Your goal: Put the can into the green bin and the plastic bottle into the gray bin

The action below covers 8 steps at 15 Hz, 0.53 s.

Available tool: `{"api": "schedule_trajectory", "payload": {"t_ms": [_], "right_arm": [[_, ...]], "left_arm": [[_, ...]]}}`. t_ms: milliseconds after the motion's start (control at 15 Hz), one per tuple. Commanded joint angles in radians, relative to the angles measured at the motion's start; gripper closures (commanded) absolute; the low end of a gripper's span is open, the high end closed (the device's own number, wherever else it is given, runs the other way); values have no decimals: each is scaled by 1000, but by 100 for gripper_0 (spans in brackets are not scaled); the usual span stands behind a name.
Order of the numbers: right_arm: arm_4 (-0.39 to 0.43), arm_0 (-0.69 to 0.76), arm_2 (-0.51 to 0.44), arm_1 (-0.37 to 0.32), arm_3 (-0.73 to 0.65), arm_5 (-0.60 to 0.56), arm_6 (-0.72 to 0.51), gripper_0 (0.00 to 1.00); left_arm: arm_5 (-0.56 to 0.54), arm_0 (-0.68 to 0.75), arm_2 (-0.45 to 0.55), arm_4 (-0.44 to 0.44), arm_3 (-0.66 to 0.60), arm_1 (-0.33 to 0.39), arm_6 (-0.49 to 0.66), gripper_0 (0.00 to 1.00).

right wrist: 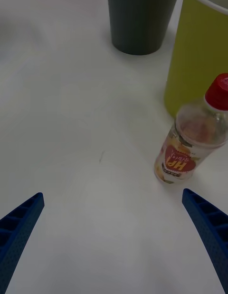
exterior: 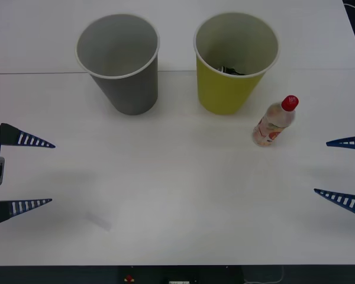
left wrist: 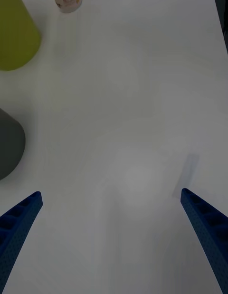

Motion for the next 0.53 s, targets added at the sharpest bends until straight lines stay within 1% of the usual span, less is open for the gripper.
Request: {"api": "schedule_trajectory", "payload": {"t_ms": [67,333,400,533], "right_arm": [[-70,49,44,8,1,112,33,0],[-74,62,47,109,1,183,56,0],[-77,62,47,149,6,200,58,0],[-99,58,47,203,38,211,64,0]], "left_arm": [[0,0,0,0,0,0,0,0],[0,0,0,0,0,0,0,0],[0,0,0,0,0,0,0,0],[0,0,0,0,0,0,0,0]]}}
